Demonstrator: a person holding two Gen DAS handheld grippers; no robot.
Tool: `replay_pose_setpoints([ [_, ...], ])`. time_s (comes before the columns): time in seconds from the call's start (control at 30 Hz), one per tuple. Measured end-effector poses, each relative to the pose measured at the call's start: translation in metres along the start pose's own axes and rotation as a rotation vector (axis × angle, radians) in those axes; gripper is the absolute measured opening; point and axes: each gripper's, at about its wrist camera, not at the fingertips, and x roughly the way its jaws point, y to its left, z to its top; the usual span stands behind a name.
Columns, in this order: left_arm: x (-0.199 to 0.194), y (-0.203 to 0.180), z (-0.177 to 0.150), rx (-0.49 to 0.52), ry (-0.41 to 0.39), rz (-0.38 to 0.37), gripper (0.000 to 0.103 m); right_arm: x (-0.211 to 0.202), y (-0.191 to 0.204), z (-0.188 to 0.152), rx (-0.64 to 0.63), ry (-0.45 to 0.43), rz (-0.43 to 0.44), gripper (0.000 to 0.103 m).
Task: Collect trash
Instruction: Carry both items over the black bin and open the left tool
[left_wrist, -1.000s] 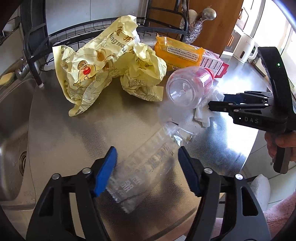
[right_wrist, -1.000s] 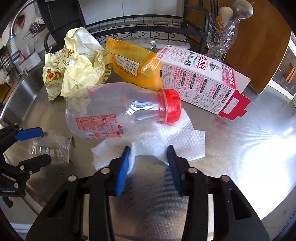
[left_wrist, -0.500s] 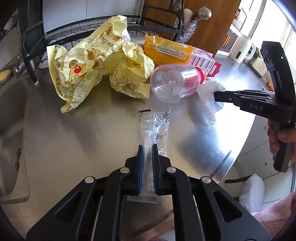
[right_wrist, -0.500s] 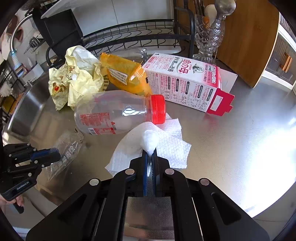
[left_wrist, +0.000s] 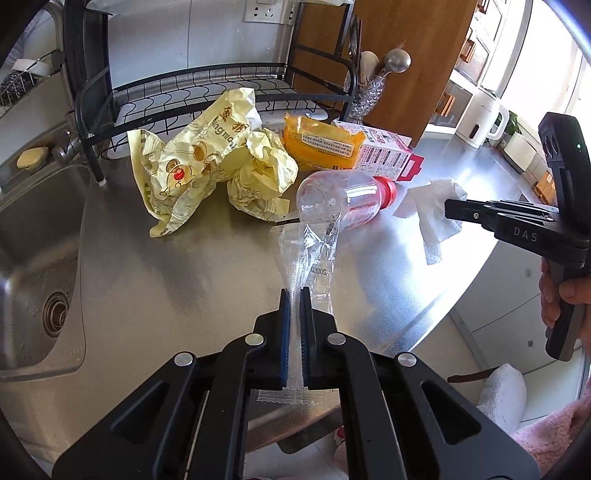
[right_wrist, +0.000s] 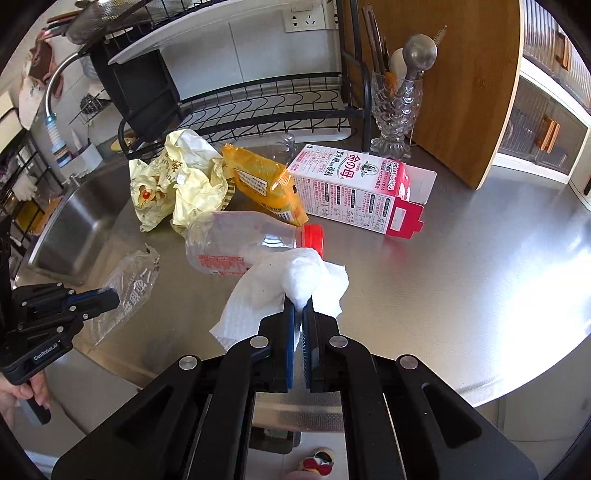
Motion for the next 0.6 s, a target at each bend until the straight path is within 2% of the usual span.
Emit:
replay_pose_setpoints([
  [0.3, -0.041, -0.018, -0.042, -0.062, -0.018, 0.023, 0.003, -0.035, 0.011, -0.053, -0.009, 0.033, 0.095, 0.005],
  [0.47, -0.060, -0.030, -0.082, -0.117, -0.006, 0.032, 0.003, -0.043, 0.028, -0.092, -0.048, 0.095, 0.154, 0.005],
  [0.6, -0.062, -0.033, -0.120, -0.176, 0.036, 0.016, 0.003, -0.035, 0.040, -0.121, -0.069, 0.165, 0.189, 0.005],
])
